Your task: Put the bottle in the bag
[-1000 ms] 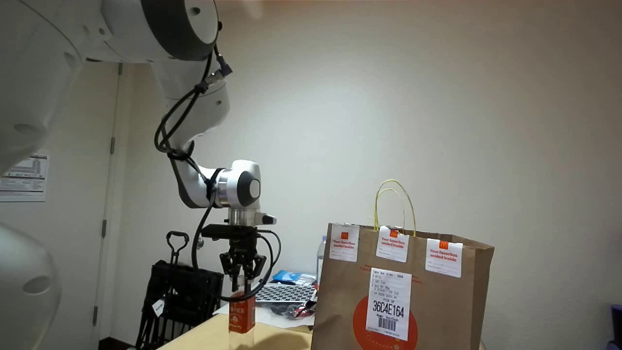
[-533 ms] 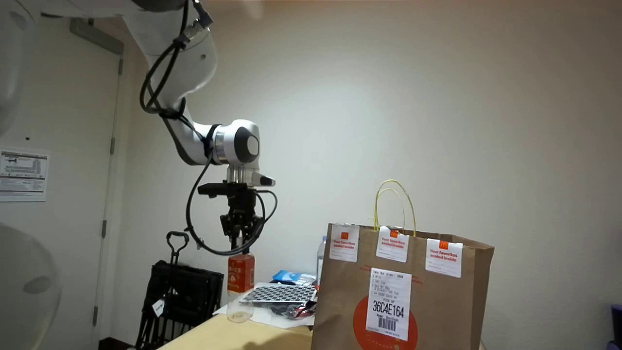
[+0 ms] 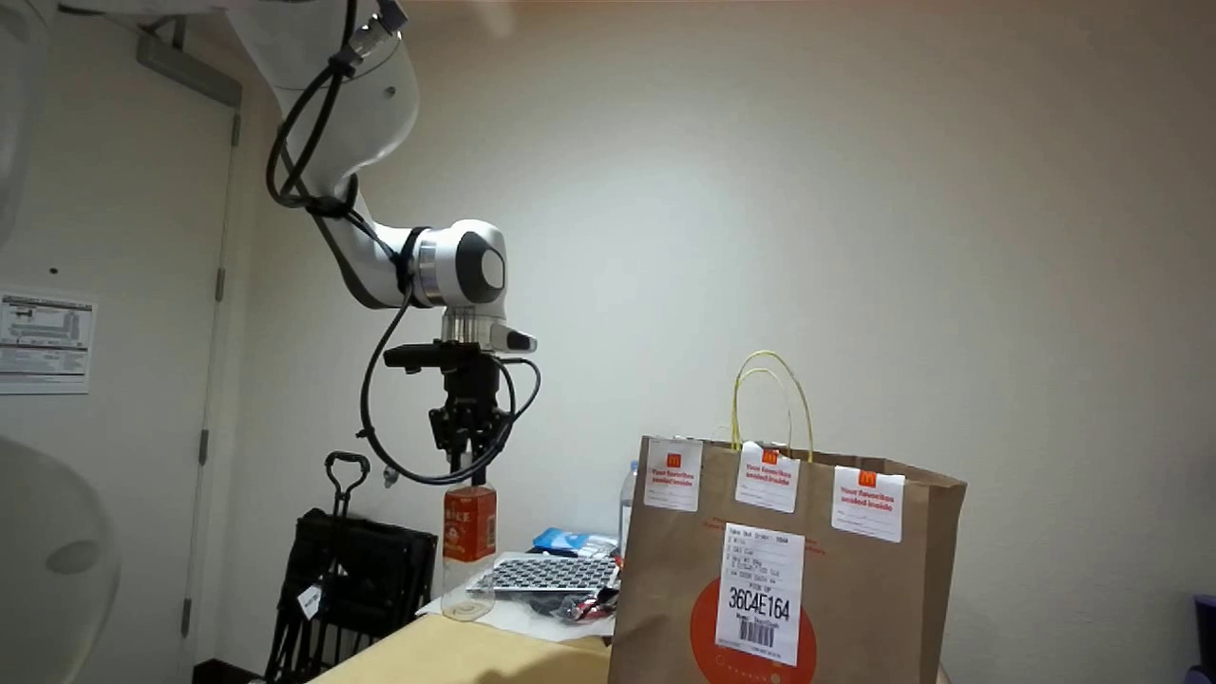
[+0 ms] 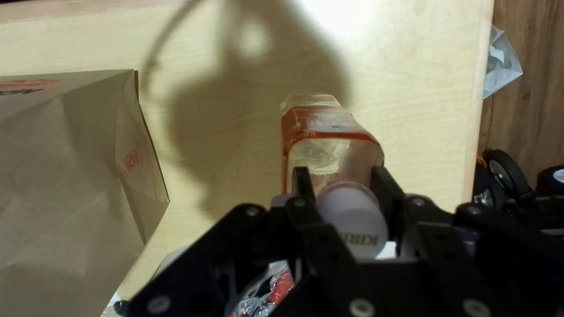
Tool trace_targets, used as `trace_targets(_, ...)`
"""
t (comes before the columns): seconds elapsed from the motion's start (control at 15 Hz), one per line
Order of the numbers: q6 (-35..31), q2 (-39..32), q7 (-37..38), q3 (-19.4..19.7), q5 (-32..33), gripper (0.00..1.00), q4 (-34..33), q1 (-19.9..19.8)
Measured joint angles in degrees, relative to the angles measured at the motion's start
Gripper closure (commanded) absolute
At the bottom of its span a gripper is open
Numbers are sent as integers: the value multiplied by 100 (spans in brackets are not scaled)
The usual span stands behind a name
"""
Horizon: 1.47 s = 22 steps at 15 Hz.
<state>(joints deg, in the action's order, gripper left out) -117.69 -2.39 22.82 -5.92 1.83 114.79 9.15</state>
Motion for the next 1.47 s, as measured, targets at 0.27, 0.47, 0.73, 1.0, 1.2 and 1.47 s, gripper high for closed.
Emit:
trace_targets(0.27, 91, 204, 0, -34, 170, 87, -331, 0)
trace_targets(0.47, 520, 611, 26, -48, 555, 87, -642, -5)
trace_targets(0.73, 1316, 1200, 280, -61, 1254, 86, -919, -122)
trace_targets(1.0, 1631, 1553, 355, -77, 1504, 63, -916, -303)
trace_targets(1.2, 1632, 1554, 368, -89, 1513, 87, -886, -308)
trace_targets(1.47, 1619, 1556, 364, -108, 1555, 87, -1019, -311)
